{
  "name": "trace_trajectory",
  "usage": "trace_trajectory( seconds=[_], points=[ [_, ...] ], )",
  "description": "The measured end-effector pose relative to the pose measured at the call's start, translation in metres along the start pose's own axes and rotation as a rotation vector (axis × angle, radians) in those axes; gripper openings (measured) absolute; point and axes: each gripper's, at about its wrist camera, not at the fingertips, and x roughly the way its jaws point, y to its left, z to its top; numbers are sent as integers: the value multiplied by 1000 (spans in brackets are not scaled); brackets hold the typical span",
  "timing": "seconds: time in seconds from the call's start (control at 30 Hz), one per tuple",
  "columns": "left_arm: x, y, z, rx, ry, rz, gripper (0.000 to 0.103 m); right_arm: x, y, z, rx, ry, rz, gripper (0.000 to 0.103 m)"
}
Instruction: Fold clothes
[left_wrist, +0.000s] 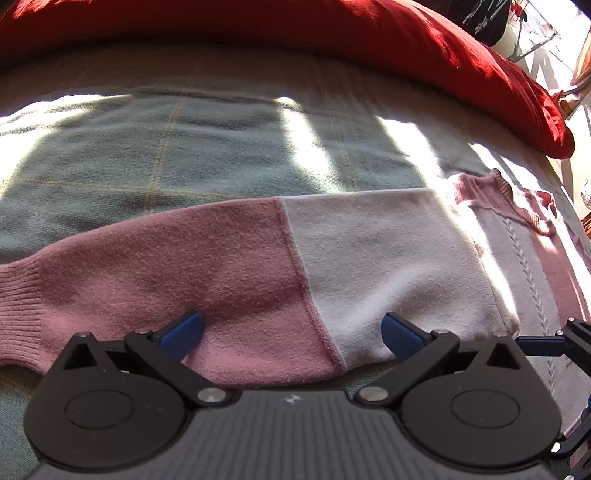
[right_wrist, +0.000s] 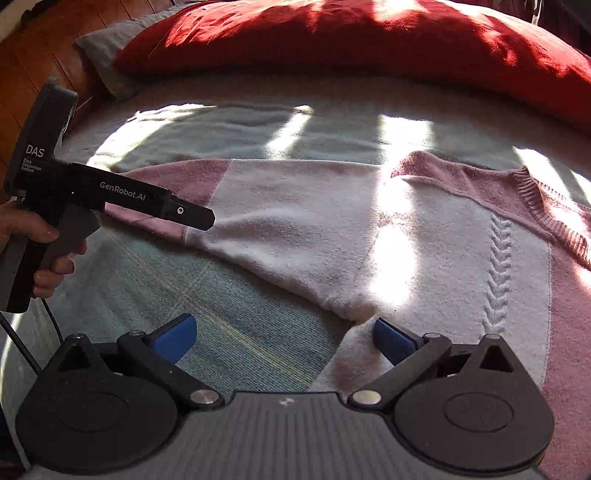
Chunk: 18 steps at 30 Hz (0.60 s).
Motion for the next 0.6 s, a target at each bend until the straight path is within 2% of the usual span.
trace_trajectory(
  seconds=[0.13,0.2,0.3,0.37,0.47,0.53,0.6],
  points=[
    [1,0,-2,25,5,7,102,-3,15,-6,-22,47,35,103],
    [-1,0,-2,21,0,5,102,-13,14,-6,-22,31,33,103],
    [-7,0,-3,4,-20,6,102,-18,5,2,-31,-38,-72,103],
    [-10,-1,-3,0,-32,16,102,-9,-5,10,-6,-41,-107,103],
    [-14,-3,-2,9,-44,26,102,12,-12,10,77,35,-69,103],
    [-18,-5,-1,28,-57,27,102,8,-2,5,65,26,-68,103],
    [-23,-9,-1,51,-72,33,102,-2,7,0,45,23,-9,103]
  ],
)
